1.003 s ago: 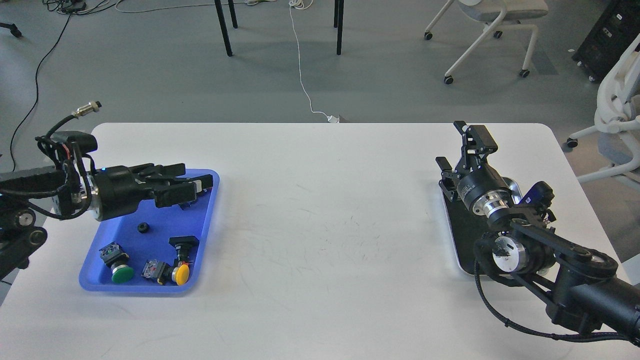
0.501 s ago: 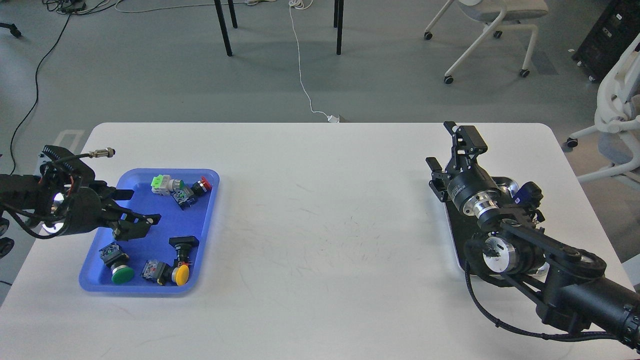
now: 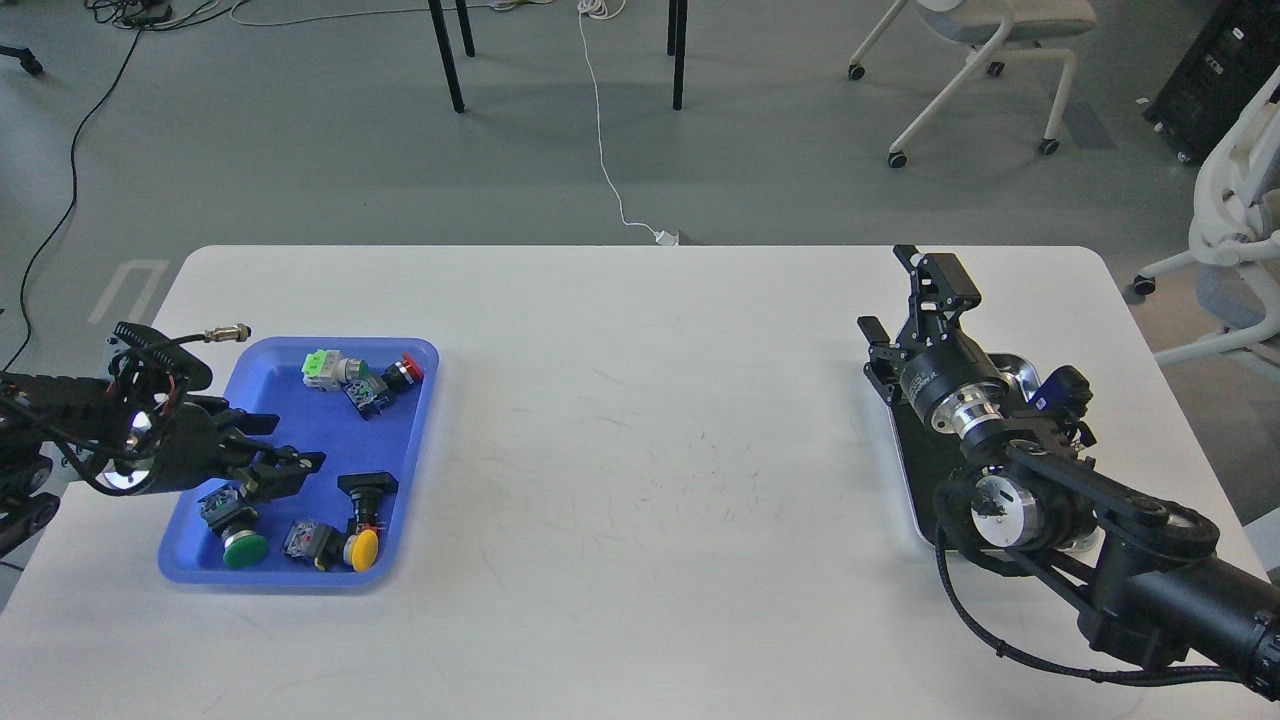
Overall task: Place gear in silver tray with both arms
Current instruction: 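Grasp another black gear in the blue tray with the left gripper, then lift the second gear out of the blue tray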
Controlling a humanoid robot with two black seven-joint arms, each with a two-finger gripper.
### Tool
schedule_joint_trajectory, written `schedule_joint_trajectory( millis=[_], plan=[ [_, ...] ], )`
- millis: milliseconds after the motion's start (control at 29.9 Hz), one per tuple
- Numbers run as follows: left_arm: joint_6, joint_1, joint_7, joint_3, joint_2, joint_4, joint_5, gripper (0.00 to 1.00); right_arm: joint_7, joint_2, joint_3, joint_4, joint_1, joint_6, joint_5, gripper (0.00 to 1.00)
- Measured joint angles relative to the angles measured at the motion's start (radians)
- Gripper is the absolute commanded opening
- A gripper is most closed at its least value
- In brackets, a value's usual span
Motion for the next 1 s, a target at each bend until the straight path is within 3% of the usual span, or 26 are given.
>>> schedule_joint_trajectory(
  millis=[267,401,668,1003],
  plan=[
    [0.002,-0.004,0.000,0.009,-0.021,0.032,0.000,0.58,0.000,0.000,0.009,0.001,-0.002,0.000,0.000,0.99],
    [0.003,-0.004,0.000,0.010,-0.034,0.048,0.001,0.39,0.000,0.000,0.010,0.002,-0.002,0.000,0.000,0.99],
    [0.003,-0.004,-0.001,0.011,-0.048,0.079,0.005,0.15,0.000,-0.001,0.010,0.003,-0.003,-0.001,0.000,0.99],
    [0.014,-0.015,0.000,0.010,-0.047,0.080,0.006,0.11,0.000,0.000,0.011,0.003,-0.003,-0.001,0.000,0.99]
  ],
)
